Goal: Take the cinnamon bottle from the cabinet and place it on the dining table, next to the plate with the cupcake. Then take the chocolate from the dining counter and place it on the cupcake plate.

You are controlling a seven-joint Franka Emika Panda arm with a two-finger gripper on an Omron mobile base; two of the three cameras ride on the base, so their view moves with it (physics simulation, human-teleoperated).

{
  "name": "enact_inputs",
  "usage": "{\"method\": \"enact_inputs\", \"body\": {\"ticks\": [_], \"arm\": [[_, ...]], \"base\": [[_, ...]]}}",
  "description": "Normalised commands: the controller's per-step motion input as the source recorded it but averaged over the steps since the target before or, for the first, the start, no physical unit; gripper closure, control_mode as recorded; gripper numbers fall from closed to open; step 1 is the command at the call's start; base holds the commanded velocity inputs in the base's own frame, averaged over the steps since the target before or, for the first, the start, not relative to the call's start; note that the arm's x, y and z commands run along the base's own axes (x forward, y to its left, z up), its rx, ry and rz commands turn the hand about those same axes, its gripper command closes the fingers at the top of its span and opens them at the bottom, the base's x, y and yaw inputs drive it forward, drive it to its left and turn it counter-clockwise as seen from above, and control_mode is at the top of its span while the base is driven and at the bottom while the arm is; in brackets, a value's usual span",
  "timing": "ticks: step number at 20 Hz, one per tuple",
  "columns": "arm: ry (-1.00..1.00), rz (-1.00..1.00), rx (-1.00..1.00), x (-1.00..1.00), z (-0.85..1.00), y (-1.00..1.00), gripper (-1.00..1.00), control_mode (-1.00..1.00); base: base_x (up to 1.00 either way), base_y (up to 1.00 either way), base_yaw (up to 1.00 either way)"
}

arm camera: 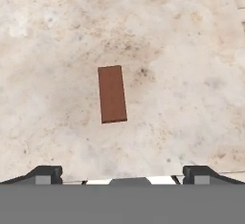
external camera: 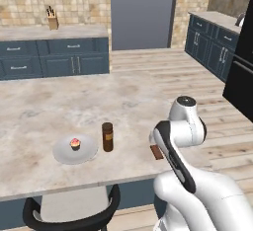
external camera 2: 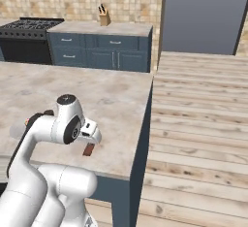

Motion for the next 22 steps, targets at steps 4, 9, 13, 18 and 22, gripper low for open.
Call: {"method": "enact_inputs", "body": {"ticks": [4, 9, 13, 18, 22], "arm": [[0.07, 0.08, 0.0, 0.26, -0.53, 0.14, -1.0, -1.0], [0.04, 0.03, 0.0, 0.18, -0.37, 0.03, -1.0, -1.0], [0.02, 0.0, 0.0, 0.03, -0.28, 0.0, -1.0, -1.0], [0.01, 0.0, 0.0, 0.0, -0.42, 0.0, -1.0, -1.0], [0.0, 0.0, 0.0, 0.0, -0.48, 0.0, -1.0, -1.0]], "base": [[0.0, 0.0, 0.0], [0.0, 0.0, 0.0], [0.0, 0.0, 0.0], [0.0, 0.0, 0.0], [0.0, 0.0, 0.0]]}}
